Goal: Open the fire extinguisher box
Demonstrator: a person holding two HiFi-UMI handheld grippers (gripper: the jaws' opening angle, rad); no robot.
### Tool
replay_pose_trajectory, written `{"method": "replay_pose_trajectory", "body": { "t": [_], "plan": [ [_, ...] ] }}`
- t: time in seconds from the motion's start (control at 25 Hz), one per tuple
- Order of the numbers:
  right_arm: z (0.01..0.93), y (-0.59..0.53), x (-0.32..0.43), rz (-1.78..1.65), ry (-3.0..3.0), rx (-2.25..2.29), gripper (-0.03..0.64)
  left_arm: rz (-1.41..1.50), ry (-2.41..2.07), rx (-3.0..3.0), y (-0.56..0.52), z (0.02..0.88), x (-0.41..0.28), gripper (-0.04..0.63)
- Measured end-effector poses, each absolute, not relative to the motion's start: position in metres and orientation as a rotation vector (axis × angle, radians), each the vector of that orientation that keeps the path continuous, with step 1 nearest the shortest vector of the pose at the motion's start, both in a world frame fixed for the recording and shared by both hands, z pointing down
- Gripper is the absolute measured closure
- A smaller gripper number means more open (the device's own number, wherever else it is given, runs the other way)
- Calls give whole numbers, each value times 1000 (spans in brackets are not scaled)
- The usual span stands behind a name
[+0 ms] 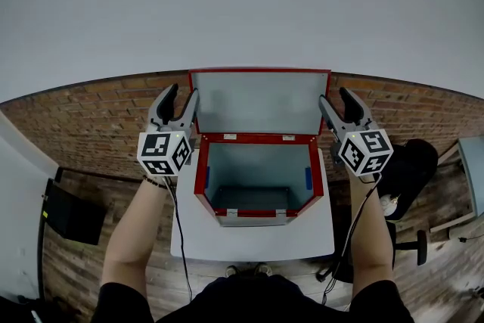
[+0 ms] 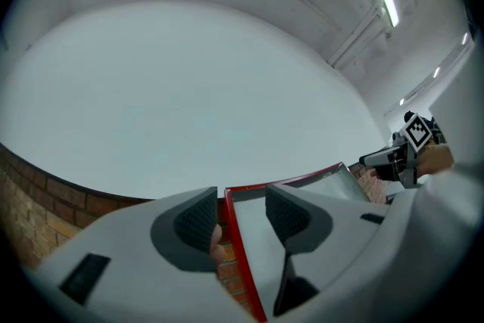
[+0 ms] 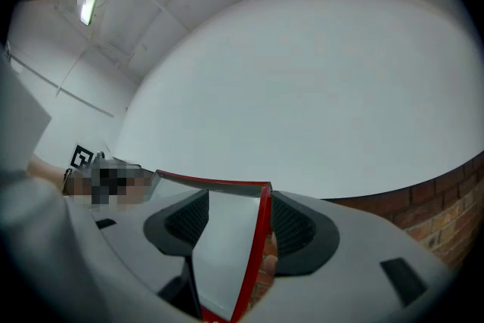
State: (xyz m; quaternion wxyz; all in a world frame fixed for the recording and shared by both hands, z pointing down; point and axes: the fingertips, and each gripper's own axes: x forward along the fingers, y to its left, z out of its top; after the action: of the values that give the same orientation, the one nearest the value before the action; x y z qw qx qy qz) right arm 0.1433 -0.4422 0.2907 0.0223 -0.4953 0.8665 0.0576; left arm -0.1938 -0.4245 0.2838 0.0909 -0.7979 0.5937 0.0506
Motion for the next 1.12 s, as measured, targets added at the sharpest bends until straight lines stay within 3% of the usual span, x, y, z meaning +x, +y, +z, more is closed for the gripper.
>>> {"method": "replay_pose_trajectory", "body": {
  "t": [0.08,0.2,0.36,1.12],
  "plan": [
    [290,-425,141,196,2680,-1523,378,195,1768,-2339,-405,278,-197,399],
    [286,-395,136,220,2671,-1507,499,243,1756,-2328,-375,270,-199,475],
    [283,-354,121,263,2690,-1453,575,297,1696,-2362,-340,269,-192,537],
    [372,-249,86,90,2800,-1393,598,148,1506,-2675,-224,391,-120,549]
  ]
}}
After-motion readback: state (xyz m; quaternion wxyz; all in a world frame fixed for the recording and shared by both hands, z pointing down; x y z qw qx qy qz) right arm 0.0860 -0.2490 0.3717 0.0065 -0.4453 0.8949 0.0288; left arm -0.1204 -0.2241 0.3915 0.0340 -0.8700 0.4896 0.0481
